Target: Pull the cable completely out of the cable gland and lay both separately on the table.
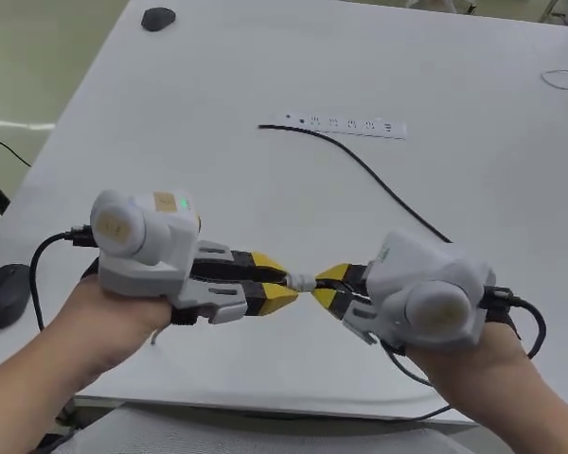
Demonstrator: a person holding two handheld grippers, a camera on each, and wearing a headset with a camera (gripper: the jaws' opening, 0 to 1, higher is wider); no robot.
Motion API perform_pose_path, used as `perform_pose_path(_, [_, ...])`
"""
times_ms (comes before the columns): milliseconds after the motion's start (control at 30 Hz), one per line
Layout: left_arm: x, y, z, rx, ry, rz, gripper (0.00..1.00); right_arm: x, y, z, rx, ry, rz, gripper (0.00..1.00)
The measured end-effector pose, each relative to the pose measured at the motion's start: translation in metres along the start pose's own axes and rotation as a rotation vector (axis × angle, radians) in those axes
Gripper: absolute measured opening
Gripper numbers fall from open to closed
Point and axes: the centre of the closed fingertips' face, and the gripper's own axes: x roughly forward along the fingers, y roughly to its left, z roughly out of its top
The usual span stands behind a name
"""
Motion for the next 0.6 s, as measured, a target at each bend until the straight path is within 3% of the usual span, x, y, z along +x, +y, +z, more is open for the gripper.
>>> perform_pose_path(333, [-0.002, 0.004, 0.003, 0.000, -0.004, 0.007, 0.15, -0.002, -0.014, -0.018, 0.106, 0.015, -0.045, 0.00])
perform_pose_path(600, [-0.004, 0.009, 0.008, -0.012, -0.026, 0.011, 0.15, -0.004, -0.035, -0.048, 0.300, 0.026, -0.130, 0.00])
